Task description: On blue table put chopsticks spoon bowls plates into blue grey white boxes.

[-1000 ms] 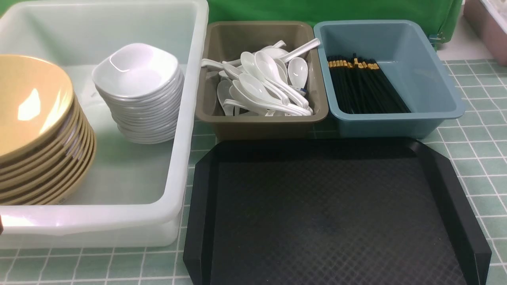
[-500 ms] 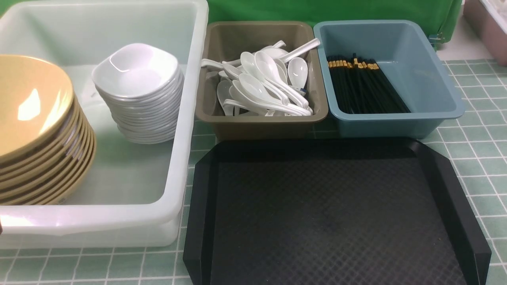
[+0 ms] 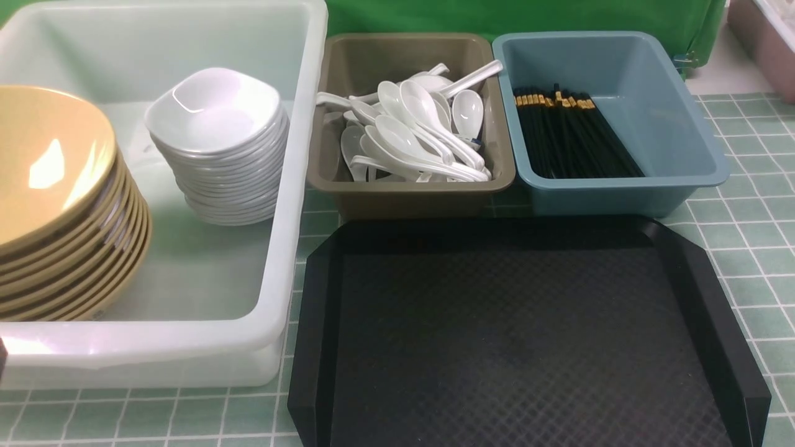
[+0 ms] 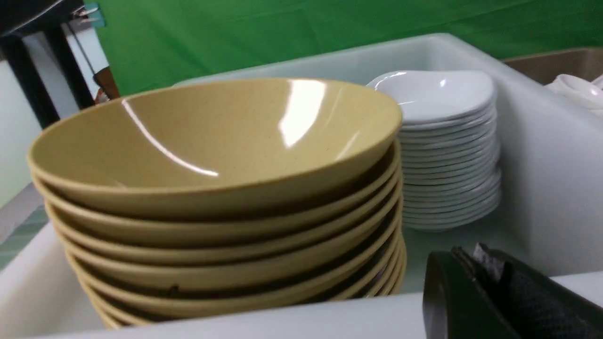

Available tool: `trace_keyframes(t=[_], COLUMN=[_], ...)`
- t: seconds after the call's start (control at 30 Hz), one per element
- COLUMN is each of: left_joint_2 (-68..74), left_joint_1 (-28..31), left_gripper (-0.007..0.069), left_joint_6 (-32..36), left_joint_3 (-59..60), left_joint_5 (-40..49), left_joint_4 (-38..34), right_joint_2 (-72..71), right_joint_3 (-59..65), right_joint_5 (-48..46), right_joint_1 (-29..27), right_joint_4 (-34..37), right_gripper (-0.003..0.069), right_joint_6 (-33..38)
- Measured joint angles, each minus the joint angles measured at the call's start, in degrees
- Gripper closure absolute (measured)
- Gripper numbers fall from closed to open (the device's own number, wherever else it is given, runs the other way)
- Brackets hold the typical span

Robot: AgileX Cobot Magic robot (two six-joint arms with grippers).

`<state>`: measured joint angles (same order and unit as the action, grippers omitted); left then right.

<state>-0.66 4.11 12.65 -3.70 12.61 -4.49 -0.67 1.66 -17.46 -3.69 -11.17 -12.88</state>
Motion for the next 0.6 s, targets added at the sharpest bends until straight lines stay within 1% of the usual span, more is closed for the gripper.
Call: trace_keyframes(t=[0.13, 0.23, 0.47, 0.6], left_joint_2=[0.0, 0.0, 0.0, 0.0], left_joint_1=[0.6, -0.2, -2.5, -2.6], left_gripper=[0.0622, 0.0622, 0.0622, 0.0622], left_joint_6=[-4.3, -6.1, -6.5, -6.5], left_joint_3=[4.6, 5.2, 5.2, 5.2], left_joint_5=[-1.6, -1.2, 4.6, 5.0], left_joint_4=[0.6, 0.9, 1.1, 1.1], right_joint_2=[0.0, 0.0, 0.0, 0.0], right_joint_3=[0.0, 0.0, 0.0, 0.0], right_joint_5=[0.0, 0.0, 0.0, 0.0], right_joint_1=[0.0, 0.0, 0.0, 0.0], right_joint_4=[0.0, 0.0, 0.0, 0.0], right_gripper=[0.0589, 0.0586, 0.058, 0.0577], right_joint_6=[0.0, 0.0, 0.0, 0.0])
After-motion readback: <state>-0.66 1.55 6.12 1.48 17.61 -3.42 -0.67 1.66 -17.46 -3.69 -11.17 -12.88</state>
